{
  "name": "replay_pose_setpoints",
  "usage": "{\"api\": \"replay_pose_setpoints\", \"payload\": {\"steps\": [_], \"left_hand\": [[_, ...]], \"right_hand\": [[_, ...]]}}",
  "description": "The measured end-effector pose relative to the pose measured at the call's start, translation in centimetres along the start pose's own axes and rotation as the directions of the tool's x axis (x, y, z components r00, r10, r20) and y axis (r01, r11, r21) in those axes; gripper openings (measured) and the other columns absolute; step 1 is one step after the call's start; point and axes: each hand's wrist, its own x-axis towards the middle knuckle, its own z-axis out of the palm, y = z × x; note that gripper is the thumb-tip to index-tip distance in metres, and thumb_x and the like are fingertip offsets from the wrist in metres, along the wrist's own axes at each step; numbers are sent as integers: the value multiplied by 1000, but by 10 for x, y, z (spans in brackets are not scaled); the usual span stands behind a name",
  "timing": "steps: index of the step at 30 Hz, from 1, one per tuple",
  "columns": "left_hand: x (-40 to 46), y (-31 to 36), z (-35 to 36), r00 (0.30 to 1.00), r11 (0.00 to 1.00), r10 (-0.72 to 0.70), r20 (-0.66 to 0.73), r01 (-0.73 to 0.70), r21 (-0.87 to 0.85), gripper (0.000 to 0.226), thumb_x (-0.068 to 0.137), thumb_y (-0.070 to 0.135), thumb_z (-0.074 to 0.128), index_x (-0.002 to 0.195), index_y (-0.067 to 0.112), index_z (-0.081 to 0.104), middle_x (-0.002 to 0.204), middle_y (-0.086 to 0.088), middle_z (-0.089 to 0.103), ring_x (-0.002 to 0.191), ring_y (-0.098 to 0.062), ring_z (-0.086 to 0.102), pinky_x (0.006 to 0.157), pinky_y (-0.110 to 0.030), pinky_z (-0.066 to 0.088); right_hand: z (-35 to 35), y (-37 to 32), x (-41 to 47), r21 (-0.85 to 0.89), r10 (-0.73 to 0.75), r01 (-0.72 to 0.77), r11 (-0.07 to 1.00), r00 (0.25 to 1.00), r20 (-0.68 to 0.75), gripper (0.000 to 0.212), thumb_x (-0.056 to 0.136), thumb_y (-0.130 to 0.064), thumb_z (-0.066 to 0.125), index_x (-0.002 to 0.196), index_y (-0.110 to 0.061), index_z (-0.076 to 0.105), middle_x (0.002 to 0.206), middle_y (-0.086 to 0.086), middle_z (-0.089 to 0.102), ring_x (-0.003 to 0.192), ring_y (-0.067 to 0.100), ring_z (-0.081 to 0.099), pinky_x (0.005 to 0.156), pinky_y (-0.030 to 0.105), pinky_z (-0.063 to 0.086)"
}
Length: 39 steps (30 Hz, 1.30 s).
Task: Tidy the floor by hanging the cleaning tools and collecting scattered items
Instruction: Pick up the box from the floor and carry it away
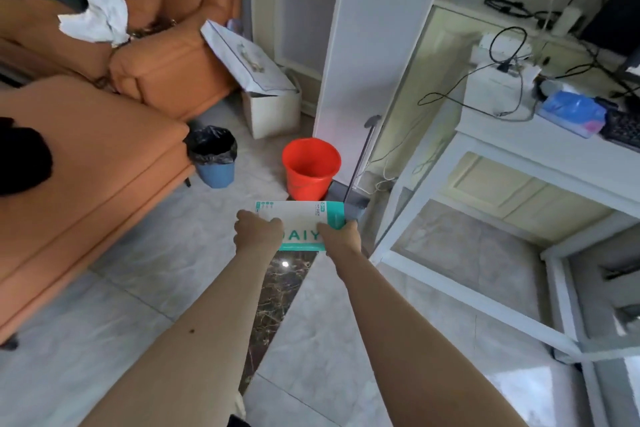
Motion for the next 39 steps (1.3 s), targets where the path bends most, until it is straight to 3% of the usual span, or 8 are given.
{"api": "replay_pose_setpoints", "payload": {"steps": [5,13,22,27,30,34,37,39], "left_hand": [[76,19,-22,1000,1000,-9,-16,9,0,47,88,16,56,128,3,35,130,-19,51,112,-36,59,73,-37,49],[192,54,-54,998,998,-54,-39,56,42,47,90,21,54,129,3,34,129,-20,51,112,-36,58,90,-45,54],[309,96,-63,992,993,-119,-51,120,21,47,91,22,53,130,6,34,129,-19,53,111,-33,60,79,-38,54],[390,128,-63,986,988,-154,-58,154,-6,48,90,21,54,131,6,35,128,-18,55,107,-33,63,71,-35,54],[438,144,-58,978,980,-200,-66,198,-27,47,90,20,55,131,6,36,129,-19,56,105,-32,64,62,-31,52],[498,163,-53,969,973,-231,-84,228,-36,47,90,18,55,131,1,37,132,-20,55,105,-34,65,63,-33,51],[533,171,-46,957,963,-267,-110,269,0,50,89,19,55,132,1,37,135,-20,49,107,-33,63,67,-33,54],[557,174,-40,953,959,-277,-120,282,26,50,90,21,55,134,4,36,137,-18,45,108,-32,63,54,-25,50]], "right_hand": [[63,-38,46,-67,1,0,998,1000,15,50,86,-21,61,128,-5,39,123,15,61,109,29,63,93,43,54],[154,-100,114,-84,10,-8,996,1000,22,57,84,-20,64,133,-5,40,126,16,59,110,30,62,88,38,55],[227,-166,200,-137,9,2,991,997,76,57,84,-19,64,133,-4,39,122,15,61,98,28,67,78,41,58],[274,-207,270,-246,-13,35,969,996,91,57,82,-26,66,128,-3,42,123,14,61,109,31,63,96,44,51],[301,-226,317,-263,8,28,964,991,134,53,82,-26,65,125,-5,42,116,10,63,96,26,66,79,33,54],[333,-248,366,-253,11,29,967,988,153,43,76,-26,67,113,-9,53,104,8,69,92,26,69,86,42,56],[354,-258,393,-214,30,6,977,986,165,40,79,-18,67,115,-4,54,91,5,62,76,20,63,59,28,51],[369,-262,413,-217,41,0,976,982,182,39,82,-16,66,116,-4,51,87,1,57,61,11,55,44,17,41]]}}
